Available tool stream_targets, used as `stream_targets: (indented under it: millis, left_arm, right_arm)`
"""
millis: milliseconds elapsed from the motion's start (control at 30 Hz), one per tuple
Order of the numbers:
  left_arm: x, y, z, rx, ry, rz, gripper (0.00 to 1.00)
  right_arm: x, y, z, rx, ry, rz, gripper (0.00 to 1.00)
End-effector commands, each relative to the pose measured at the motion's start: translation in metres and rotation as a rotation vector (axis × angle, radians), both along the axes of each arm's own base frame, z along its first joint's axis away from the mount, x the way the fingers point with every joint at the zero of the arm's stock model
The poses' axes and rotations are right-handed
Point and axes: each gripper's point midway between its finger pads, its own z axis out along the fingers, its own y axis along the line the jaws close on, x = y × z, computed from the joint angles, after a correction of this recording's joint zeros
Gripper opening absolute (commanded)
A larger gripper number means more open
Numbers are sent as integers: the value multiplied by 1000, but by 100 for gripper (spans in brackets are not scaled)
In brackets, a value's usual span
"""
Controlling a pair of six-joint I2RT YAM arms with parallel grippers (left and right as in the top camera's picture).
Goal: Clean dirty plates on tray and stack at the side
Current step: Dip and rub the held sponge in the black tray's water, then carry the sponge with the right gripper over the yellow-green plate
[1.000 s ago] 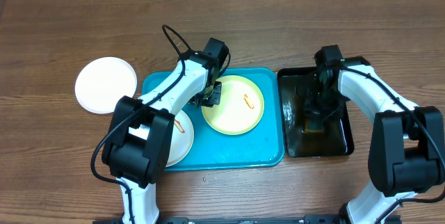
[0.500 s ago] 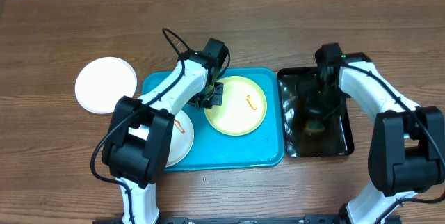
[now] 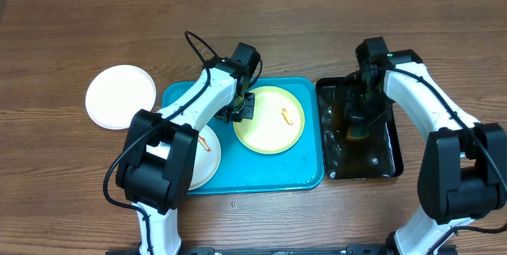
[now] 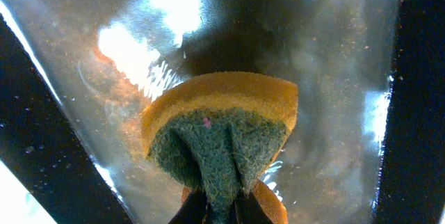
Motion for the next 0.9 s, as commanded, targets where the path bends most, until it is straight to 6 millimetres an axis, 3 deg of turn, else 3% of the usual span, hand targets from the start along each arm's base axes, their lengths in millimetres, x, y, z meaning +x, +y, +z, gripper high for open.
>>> stream_targets:
  millis: [0, 167, 300, 533, 600, 867]
  left_arm:
    - [-1, 0, -5, -7, 12, -4, 4]
    - [-2, 1, -5, -4, 17, -8, 4]
    - [-4, -2, -5, -21, 25, -7, 4]
    - [-4, -4, -5, -70, 42, 68, 11]
    - [-3, -5, -5, -109, 55, 101, 5]
    - [-1, -1, -4, -118, 57, 115, 4]
  right_arm:
    - [8, 6, 6, 42, -29, -16, 4]
    - [10, 6, 11, 40, -29, 5, 4]
    - [20, 9, 27, 49, -54, -67, 4]
    - [31, 22, 44, 45, -104, 53, 4]
    - [29, 28, 44, 45, -103, 100, 4]
    - [39, 80, 52, 91, -191, 219, 4]
